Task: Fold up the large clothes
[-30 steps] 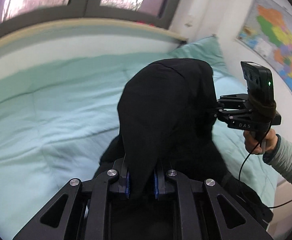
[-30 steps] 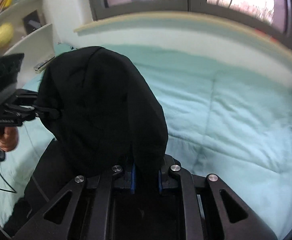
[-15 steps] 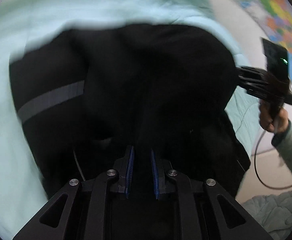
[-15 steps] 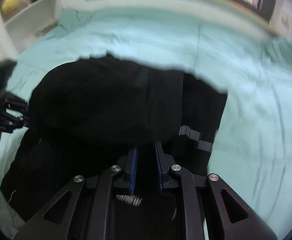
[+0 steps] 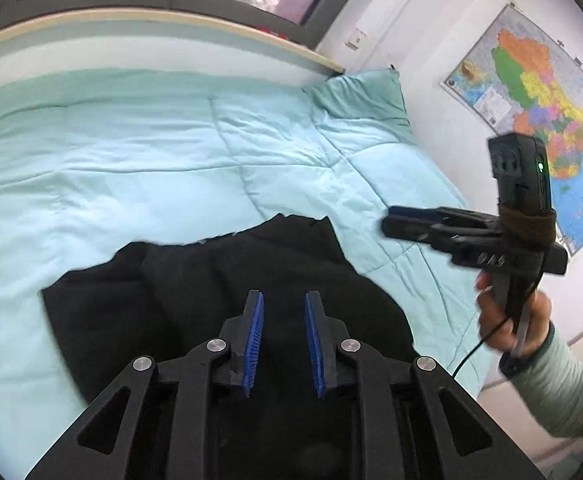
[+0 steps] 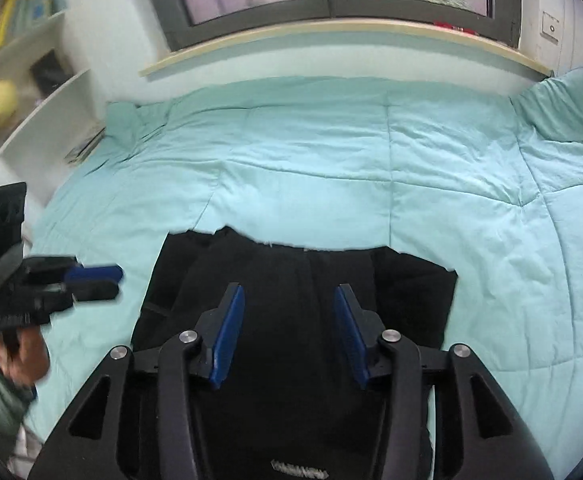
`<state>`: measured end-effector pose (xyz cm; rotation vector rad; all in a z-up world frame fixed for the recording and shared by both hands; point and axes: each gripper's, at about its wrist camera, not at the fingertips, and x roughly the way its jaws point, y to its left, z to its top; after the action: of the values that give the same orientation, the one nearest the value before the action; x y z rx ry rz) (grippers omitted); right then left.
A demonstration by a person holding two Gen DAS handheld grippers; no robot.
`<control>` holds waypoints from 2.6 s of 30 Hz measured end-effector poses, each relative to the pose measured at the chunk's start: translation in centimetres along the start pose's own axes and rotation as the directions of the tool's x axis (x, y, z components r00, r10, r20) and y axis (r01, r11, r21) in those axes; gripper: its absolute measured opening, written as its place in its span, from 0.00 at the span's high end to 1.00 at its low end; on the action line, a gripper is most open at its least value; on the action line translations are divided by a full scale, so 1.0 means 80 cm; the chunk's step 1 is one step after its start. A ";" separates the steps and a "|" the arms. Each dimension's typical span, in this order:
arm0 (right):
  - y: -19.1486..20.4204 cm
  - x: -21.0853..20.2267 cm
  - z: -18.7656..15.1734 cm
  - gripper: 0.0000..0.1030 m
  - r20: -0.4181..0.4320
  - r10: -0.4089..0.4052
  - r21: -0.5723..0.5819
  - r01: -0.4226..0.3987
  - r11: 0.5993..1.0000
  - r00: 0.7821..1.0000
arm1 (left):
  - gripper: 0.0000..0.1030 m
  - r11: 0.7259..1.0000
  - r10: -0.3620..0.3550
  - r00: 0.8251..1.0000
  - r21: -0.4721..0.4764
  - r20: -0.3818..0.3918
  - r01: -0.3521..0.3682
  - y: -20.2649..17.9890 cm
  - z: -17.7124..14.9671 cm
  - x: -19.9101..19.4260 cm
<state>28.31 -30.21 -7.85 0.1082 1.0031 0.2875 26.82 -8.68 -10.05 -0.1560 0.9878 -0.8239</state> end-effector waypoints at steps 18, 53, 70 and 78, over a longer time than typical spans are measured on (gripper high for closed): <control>0.001 0.124 -0.209 0.51 -0.254 0.018 0.031 -0.010 0.999 0.967 | 0.86 0.962 -0.115 0.965 -0.267 -0.237 0.049 0.047 -0.162 0.107; -0.064 -0.058 -0.392 0.50 -0.241 0.039 0.306 0.037 0.951 0.970 | 0.45 0.822 0.091 0.975 -0.536 -0.205 -0.190 0.044 -0.402 -0.130; -0.188 -0.152 -0.494 0.49 -0.316 -0.101 0.471 0.248 0.847 0.943 | 0.41 0.649 0.146 0.954 -0.703 -0.263 -0.293 0.056 -0.508 -0.143; -0.220 -0.129 -0.531 0.49 -0.404 -0.037 0.505 0.256 0.824 0.914 | 0.41 0.582 0.090 0.946 -0.755 -0.311 -0.303 0.062 -0.553 -0.116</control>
<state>-9.39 -51.78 -26.06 0.5137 1.4562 -0.1469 -8.01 11.57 -31.09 -0.7251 1.5393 -0.1222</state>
